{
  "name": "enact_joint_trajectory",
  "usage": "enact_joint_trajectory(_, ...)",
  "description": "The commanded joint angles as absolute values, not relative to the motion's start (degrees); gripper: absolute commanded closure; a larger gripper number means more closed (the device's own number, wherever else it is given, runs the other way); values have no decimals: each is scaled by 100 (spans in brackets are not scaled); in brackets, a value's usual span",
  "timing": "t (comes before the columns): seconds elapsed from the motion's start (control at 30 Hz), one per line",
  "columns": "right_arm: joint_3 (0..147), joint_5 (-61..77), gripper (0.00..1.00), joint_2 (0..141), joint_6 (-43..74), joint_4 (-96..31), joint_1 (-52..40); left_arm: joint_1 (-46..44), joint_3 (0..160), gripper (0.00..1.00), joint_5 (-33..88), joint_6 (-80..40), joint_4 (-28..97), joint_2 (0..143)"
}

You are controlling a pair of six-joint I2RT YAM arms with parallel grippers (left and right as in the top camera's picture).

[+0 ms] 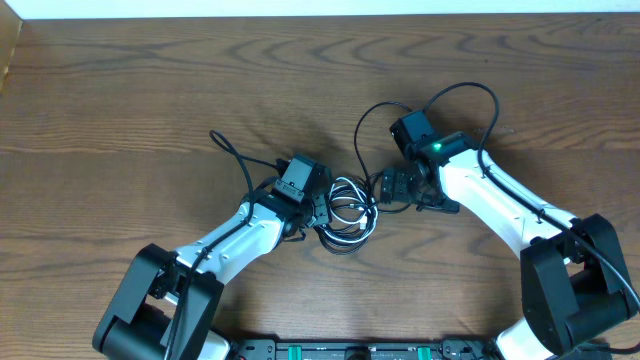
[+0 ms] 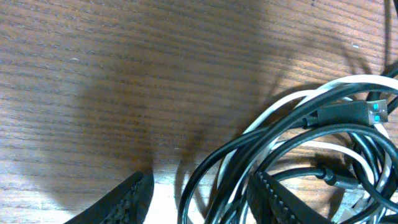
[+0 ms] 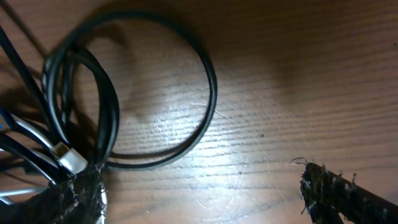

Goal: Untangle cables

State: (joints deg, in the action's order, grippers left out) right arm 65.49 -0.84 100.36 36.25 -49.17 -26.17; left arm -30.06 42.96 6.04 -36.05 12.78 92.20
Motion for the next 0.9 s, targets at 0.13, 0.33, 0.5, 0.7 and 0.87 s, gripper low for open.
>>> enact_joint_trajectory(0.13,6379,-106,1,10014,3833,-4554,-2786,-2993,4222,46,574,-3632,1299,9338)
enact_joint_trajectory(0.33,6270,-183,1,10014,3835,-4125,-2786,-2993,4222,46,574,-3634,1299,9338)
enact_joint_trajectory(0.5,6182,-322,1,10016,3835,-3852,-2786,-2993,4222,46,572,-3632,1299,9338)
enact_joint_trajectory(0.7,5999,-410,1,10029,3863,-3728,-2786,-2993,4222,46,574,-3632,1299,9338)
enact_joint_trajectory(0.87,5697,-510,1,10040,3870,-3286,-2768,-2993,4222,46,574,-3632,1299,9338)
